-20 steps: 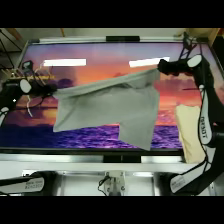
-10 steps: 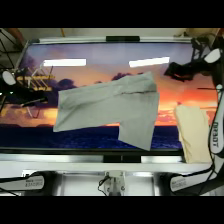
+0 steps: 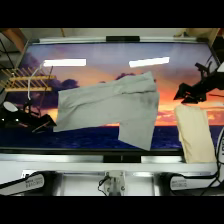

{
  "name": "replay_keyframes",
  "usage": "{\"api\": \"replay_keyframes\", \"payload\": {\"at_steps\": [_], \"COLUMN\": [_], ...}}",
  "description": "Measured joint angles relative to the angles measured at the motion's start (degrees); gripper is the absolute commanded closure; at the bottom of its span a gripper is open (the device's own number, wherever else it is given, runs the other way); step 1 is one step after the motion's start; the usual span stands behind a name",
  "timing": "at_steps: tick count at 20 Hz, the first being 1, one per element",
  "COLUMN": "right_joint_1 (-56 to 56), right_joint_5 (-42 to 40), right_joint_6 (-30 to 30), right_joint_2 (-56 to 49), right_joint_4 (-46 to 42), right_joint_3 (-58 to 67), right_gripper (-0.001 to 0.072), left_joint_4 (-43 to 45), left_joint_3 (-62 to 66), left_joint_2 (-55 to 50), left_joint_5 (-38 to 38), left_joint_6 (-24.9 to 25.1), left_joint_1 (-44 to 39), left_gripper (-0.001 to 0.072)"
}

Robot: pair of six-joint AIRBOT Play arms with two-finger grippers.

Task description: Fold the shirts.

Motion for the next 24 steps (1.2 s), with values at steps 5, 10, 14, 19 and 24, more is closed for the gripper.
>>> {"api": "replay_keyframes", "payload": {"at_steps": [5,10,14,19,24], "right_joint_1": [0.1,0.1,0.2,0.2,2.2], "right_joint_5": [0.3,1.0,-1.8,-12.8,-20.0], "right_joint_6": [0.0,0.9,-0.3,-3.7,-7.1], "right_joint_2": [0.2,0.2,0.2,0.2,-1.5], "right_joint_4": [-0.2,-0.3,2.5,9.7,13.6], "right_joint_3": [-0.5,-2.0,-11.5,-23.5,-29.1], "right_gripper": [0.0198,0.0197,0.0197,0.0206,0.0229], "left_joint_4": [-4.8,-6.2,-6.5,-6.3,-6.8], "left_joint_3": [-3.7,-5.8,-6.3,-6.3,-6.1], "left_joint_2": [0.0,-0.3,0.6,3.5,4.5], "left_joint_5": [3.2,5.4,6.0,6.1,5.9], "left_joint_6": [1.1,1.4,1.3,1.4,1.3], "left_joint_1": [-1.0,-1.7,-1.8,-1.9,-1.9], "left_gripper": [0.0304,0.0675,0.0676,0.0677,0.0677]}}
